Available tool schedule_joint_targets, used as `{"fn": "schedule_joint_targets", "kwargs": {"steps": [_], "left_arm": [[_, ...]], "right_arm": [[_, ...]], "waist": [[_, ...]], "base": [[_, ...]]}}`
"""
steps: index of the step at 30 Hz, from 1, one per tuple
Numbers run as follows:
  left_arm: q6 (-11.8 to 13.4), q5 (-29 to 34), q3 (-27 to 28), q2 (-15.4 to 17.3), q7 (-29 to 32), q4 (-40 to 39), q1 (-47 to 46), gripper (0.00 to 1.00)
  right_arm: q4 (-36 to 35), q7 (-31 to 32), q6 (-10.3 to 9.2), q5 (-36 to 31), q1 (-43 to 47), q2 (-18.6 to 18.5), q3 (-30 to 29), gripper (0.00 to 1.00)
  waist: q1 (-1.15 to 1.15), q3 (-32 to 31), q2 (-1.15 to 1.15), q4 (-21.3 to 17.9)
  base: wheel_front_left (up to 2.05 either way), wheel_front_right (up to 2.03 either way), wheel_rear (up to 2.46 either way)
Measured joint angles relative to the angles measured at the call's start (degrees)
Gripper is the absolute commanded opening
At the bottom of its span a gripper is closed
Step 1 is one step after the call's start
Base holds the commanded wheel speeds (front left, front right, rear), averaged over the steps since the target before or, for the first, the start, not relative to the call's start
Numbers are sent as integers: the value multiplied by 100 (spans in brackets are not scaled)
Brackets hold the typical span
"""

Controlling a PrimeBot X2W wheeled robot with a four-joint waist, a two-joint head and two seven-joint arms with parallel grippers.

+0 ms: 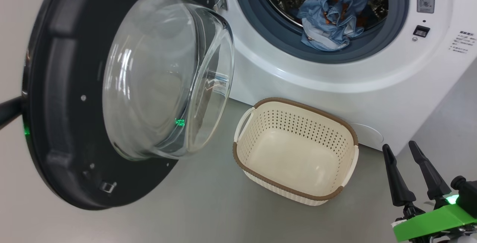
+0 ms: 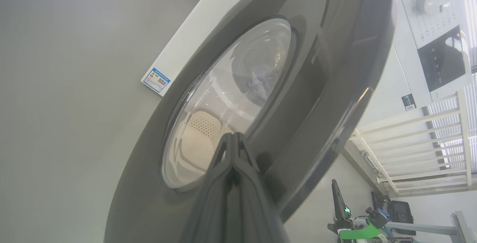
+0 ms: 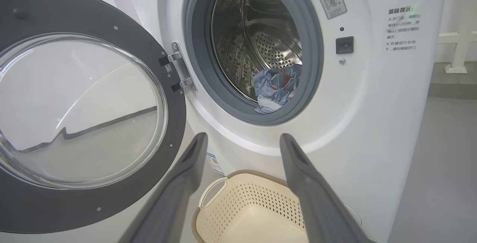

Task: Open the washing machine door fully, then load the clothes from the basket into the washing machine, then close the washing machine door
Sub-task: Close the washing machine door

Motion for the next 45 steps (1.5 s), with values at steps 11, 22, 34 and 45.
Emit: {"fn": "schedule_joint_targets", "kwargs": {"steps": [11,22,34,45], "left_arm": [[0,-9,-193,-204,376,-612,104,0],[0,21,-280,-361,425,-931,209,0],[0,223,-354,-626,221,-1209,219,0],[0,289,-387,-764,-46,-1236,219,0]], "right_arm": [[14,0,0,-55,116,56,-46,100],[18,0,0,-196,143,105,-77,100],[18,0,0,-305,250,244,-163,100],[5,0,0,-309,249,323,-222,100]], "waist": [[0,-117,0,-288],[0,-189,0,-729],[0,-267,0,-1309],[0,-264,0,-1929]], "base": [[0,0,0],[0,0,0],[0,0,0],[0,0,0]]}}
